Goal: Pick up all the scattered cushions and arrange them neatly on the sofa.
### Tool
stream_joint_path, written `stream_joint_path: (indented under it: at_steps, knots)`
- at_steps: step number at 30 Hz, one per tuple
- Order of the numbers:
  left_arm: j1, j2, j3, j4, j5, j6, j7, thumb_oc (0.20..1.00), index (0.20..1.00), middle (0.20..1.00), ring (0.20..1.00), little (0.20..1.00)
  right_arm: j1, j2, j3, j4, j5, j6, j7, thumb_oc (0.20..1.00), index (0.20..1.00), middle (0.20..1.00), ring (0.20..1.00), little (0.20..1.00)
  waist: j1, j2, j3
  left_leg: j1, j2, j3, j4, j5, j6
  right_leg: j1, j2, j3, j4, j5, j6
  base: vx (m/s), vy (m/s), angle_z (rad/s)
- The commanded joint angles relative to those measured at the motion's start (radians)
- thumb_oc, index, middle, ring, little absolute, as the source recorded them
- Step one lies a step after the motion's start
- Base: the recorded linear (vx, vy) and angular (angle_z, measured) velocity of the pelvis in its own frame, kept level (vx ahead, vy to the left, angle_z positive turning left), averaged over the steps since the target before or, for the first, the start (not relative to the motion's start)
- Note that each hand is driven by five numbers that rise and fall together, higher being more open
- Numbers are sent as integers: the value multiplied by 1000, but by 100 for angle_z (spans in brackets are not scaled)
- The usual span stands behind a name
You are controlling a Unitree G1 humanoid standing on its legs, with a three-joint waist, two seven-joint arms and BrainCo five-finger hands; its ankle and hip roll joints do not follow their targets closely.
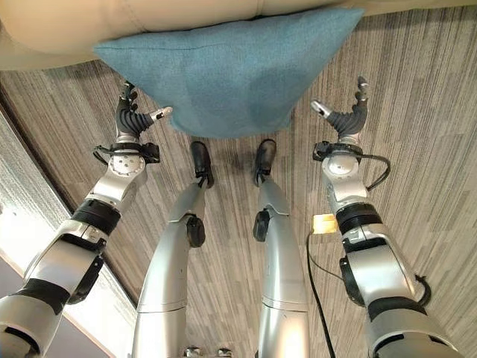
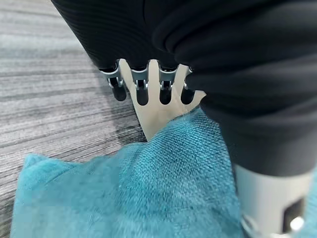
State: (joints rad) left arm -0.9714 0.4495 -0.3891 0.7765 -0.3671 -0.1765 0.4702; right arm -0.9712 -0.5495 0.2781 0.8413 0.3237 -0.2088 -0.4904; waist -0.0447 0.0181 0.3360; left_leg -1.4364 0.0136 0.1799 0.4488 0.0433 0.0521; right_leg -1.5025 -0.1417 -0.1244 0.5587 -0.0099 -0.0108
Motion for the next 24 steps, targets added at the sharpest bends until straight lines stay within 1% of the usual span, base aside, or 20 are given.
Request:
stream_joint_path:
  at_steps: [1,3,4,6,8,9,12,13,14,15,16,17,20,24]
  knots:
    - [40,6,-8,13,-1,-21,-20,1000,1000,1000,1000,1000,24,-7,31,-34,30,-14,31,1000,1000,1000,1000,1000,-18,14,-38,4,26,-62,-54,-23,-49,6,-25,85,37,-51,134,33,0,-4]
    - [10,-2,-28,16,9,-17,-23,1000,1000,1000,1000,1000,-8,-4,61,-33,34,-11,49,1000,1000,1000,1000,1000,-16,14,-34,-4,25,-63,-42,-27,-45,-3,-23,87,45,-53,133,34,8,-2]
    - [-24,-15,-56,17,24,-12,-21,1000,1000,1000,1000,1000,-62,-5,112,-26,10,-2,58,1000,1000,1000,1000,1000,-12,15,-30,-12,24,-63,-33,-30,-40,-11,-22,87,54,-55,134,34,26,0]
    - [-54,-32,-81,9,33,-12,-16,1000,1000,1000,1000,1000,-116,8,167,-28,-8,3,72,1000,1000,1000,1000,1000,-8,16,-27,-17,23,-63,-25,-36,-34,-21,-17,91,62,-55,135,18,12,-1]
    - [-82,-50,-96,3,35,-11,-13,1000,1000,1000,1000,1000,-160,28,199,-35,-19,5,76,1000,1000,1000,1000,1000,-4,18,-22,-23,21,-62,-14,-41,-28,-29,-15,92,73,-57,136,0,0,0]
    - [-108,-79,-110,-2,28,-14,-7,1000,1000,1000,1000,1000,-201,63,218,-40,-19,2,74,1000,1000,1000,1000,1000,-1,20,-21,-28,18,-64,-1,-45,-24,-37,-11,94,84,-58,135,31,9,1]
    - [-141,-124,-114,-17,-1,-28,7,1000,1000,1000,1000,1000,-244,120,222,-49,5,-10,70,1000,1000,1000,1000,1000,4,24,-22,-34,17,-68,17,-49,-22,-44,-9,95,98,-62,133,17,-5,-1]
    - [-153,-145,-113,-45,-3,-39,17,1000,1000,1000,1000,1000,-246,153,210,-93,18,-28,66,1000,1000,1000,1000,1000,6,27,-29,-33,17,-70,17,-51,-22,-41,-9,91,97,-65,131,14,-23,-4]
    - [-152,-145,-113,-46,-3,-38,17,1000,1000,1000,1000,1000,-244,153,210,-95,17,-26,65,1000,1000,1000,1000,1000,6,27,-29,-33,17,-71,17,-52,-22,-41,-9,90,97,-65,130,0,0,0]
    - [-154,-155,-112,-63,-13,-46,24,526,526,526,526,526,-240,172,202,-123,25,-39,61,937,937,937,937,937,6,28,-34,-30,16,-71,19,-53,-22,-38,-7,87,98,-66,128,0,0,0]
    - [-159,-160,-112,-69,-17,-51,30,200,200,200,200,200,-236,185,191,-140,31,-52,58,501,501,501,501,501,6,28,-39,-28,15,-72,20,-55,-21,-36,-5,86,99,-67,128,0,0,0]
    - [-163,-166,-102,-91,-31,-66,36,200,200,200,200,200,-234,210,172,-174,46,-78,52,200,200,200,200,200,5,28,-48,-26,14,-72,18,-56,-22,-33,1,85,97,-68,128,0,0,0]
    - [-142,-153,-64,-136,-61,-95,48,200,200,200,200,200,-205,223,142,-230,35,-103,40,200,200,200,200,200,1,26,-65,-17,14,-75,8,-55,-27,-22,5,81,88,-66,127,0,0,0]
    - [-72,-133,-12,-213,-67,-111,53,200,200,200,200,200,-111,200,78,-338,-33,-108,17,200,200,200,200,200,-8,23,-86,22,16,-78,-6,-56,-31,18,13,74,80,-68,124,-9,-4,0]
